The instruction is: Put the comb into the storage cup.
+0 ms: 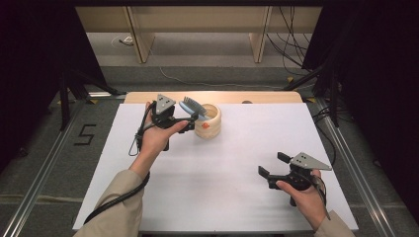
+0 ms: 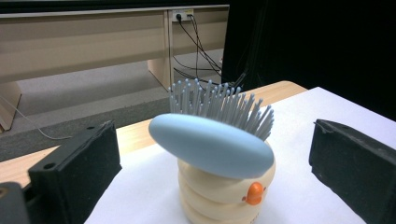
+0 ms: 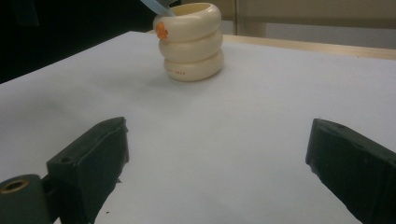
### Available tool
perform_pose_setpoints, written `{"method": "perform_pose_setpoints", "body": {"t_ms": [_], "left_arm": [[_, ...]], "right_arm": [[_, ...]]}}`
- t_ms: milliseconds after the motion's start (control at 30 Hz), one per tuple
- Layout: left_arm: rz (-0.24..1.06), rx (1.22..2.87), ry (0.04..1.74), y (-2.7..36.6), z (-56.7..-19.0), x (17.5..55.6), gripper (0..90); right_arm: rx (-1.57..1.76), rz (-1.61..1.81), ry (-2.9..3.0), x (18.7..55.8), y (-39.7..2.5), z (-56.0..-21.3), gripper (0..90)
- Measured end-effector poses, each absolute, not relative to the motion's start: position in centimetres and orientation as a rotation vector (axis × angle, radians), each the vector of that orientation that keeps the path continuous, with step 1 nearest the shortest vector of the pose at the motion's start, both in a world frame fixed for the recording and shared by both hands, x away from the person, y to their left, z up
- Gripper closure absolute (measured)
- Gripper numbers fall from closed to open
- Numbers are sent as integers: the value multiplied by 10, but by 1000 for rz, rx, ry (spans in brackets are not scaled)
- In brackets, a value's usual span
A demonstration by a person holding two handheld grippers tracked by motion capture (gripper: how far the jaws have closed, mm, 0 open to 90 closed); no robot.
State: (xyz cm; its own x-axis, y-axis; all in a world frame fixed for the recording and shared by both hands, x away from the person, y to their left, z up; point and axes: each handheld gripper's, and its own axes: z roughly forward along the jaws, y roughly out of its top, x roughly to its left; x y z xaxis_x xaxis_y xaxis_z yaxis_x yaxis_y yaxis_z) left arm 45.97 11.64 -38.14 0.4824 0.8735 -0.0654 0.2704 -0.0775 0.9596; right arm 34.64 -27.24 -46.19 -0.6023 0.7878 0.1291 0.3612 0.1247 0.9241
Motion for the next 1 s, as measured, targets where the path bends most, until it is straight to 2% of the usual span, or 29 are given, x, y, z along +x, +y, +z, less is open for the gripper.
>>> {"method": "perform_pose_setpoints", "body": {"t_ms": [1000], "left_arm": [[642,1695,964,157,-409,400,20]], "right_arm": [[1097,1454,2007,346,-275,-460,66]]}}
